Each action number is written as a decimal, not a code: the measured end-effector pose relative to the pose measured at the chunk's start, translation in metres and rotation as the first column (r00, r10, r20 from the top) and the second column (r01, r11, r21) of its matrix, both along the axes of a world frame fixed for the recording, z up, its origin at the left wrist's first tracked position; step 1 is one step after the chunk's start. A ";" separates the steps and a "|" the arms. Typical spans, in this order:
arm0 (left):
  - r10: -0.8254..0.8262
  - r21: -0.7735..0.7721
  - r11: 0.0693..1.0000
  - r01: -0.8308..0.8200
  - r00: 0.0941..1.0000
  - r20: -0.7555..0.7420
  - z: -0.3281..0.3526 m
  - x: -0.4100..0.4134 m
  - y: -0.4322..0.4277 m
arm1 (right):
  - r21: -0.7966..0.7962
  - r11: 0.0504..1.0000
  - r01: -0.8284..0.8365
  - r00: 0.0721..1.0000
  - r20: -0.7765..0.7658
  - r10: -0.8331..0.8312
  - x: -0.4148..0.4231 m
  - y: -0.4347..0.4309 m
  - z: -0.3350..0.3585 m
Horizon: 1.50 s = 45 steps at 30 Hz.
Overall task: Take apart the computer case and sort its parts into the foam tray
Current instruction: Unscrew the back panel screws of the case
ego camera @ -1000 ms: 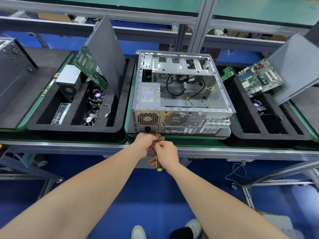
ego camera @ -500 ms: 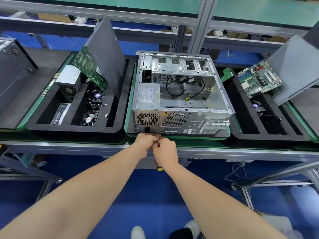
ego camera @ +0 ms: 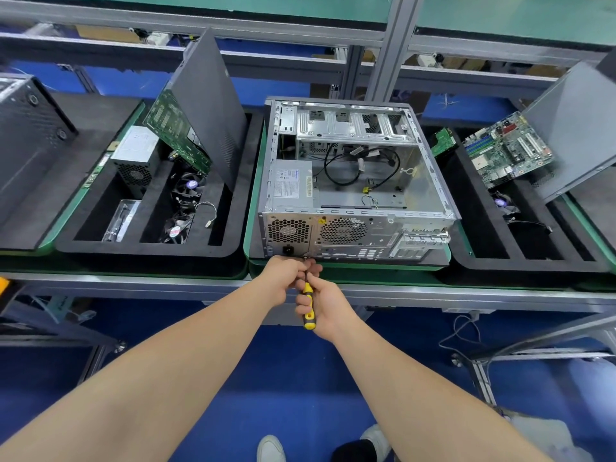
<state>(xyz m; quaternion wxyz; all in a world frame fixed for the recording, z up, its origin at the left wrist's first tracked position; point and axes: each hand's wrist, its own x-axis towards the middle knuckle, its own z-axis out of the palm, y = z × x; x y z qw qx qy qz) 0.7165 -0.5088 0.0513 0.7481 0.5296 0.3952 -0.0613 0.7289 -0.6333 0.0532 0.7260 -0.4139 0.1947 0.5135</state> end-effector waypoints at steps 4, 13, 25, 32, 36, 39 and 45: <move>0.000 0.001 1.000 0.000 1.000 0.032 0.000 0.000 -0.001 | -0.135 0.991 0.019 0.995 0.096 -0.006 0.002 0.004 0.003; 0.030 -0.028 0.999 -0.030 1.000 0.004 0.005 -0.001 -0.005 | -0.507 0.861 0.039 0.795 0.538 0.280 0.001 0.008 -0.004; 0.062 0.014 0.998 -0.062 0.998 -0.028 0.004 0.003 -0.007 | -0.840 0.460 0.288 0.176 0.519 0.836 0.003 0.012 0.004; 0.042 0.057 0.998 -0.041 0.999 -0.006 0.003 0.001 -0.006 | -0.723 0.678 0.134 0.399 0.666 0.631 0.009 0.004 -0.003; 0.021 0.015 1.000 -0.021 1.000 0.009 0.006 0.000 -0.005 | -0.331 0.942 -0.061 0.916 0.355 0.184 0.003 0.002 0.000; -0.008 0.036 0.999 0.008 1.000 0.004 0.006 -0.002 -0.004 | -0.111 0.994 -0.025 0.994 0.100 0.036 0.001 0.001 -0.002; 0.005 -0.008 1.000 -0.005 1.000 0.010 0.007 -0.002 -0.002 | -0.105 0.994 -0.006 0.998 0.064 0.013 0.001 0.005 0.000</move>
